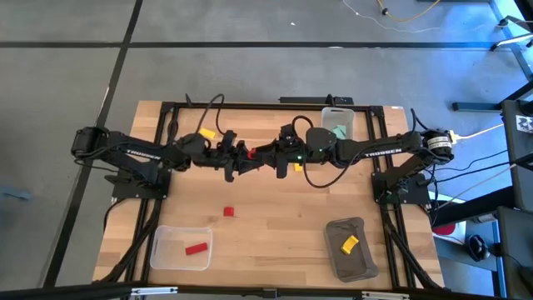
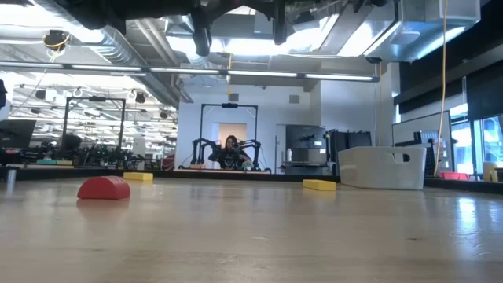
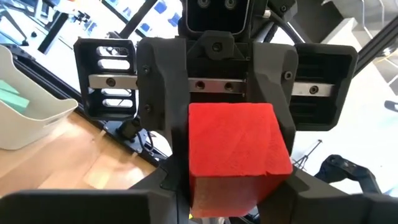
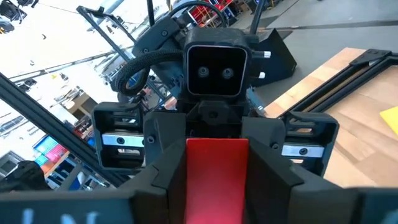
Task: Sort & place blocks by color
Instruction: Put the right red block into the white bin
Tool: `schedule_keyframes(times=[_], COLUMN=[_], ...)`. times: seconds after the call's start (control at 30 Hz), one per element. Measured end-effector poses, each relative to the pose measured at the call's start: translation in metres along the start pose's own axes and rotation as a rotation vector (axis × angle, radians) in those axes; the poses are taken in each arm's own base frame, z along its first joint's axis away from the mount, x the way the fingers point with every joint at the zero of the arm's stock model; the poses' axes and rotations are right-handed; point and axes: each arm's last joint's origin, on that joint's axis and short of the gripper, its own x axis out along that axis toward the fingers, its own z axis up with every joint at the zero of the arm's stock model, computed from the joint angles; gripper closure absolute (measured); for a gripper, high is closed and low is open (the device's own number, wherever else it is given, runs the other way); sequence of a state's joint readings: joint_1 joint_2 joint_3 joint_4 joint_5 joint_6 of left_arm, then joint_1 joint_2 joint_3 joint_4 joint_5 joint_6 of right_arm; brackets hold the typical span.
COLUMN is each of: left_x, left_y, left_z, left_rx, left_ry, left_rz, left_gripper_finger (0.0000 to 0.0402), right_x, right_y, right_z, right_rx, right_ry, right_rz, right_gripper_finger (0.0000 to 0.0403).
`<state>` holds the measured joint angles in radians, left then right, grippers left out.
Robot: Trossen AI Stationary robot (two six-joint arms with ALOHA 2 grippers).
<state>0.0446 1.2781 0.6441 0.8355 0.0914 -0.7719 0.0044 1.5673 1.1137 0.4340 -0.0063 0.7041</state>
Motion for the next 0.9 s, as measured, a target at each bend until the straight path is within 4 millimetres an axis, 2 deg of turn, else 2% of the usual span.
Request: schedule_keyframes(times=[0.07,0.17,0.27,0.37,0.57,0.77,0.9], left_x=[0.0,-0.001,-0.006,-0.014,-0.044,-0.076,-0.09], left_y=[0.001,0.004,0.006,0.008,-0.005,-0.028,-0.042], left_z=[0.0,0.0,0.003,0.006,0.023,0.036,0.039], left_rx=[-0.005,-0.009,-0.005,0.041,0.155,0.242,0.29], left_ry=[0.011,0.044,0.081,0.133,0.142,0.069,0.015], left_rz=[0.002,0.012,0.038,0.1,0.232,0.305,0.323], left_gripper_finger=[0.0283,0.0283,0.0283,0.0283,0.0283,0.0283,0.0283], right_x=[0.0,-0.003,-0.015,-0.032,-0.071,-0.103,-0.12], right_y=[0.0,0.0,0.0,-0.003,-0.002,-0.006,-0.017], right_z=[0.0,0.002,0.013,0.023,0.032,0.023,0.007], right_rx=[-0.023,-0.065,-0.084,-0.084,-0.134,-0.124,-0.079], right_ry=[0.004,0.024,0.05,0.106,0.238,0.291,0.271], right_rz=[0.001,-0.003,-0.042,-0.124,-0.25,-0.288,-0.284], right_gripper_finger=[0.0247,0.018,0.0117,0.008,0.0071,0.0073,0.0073])
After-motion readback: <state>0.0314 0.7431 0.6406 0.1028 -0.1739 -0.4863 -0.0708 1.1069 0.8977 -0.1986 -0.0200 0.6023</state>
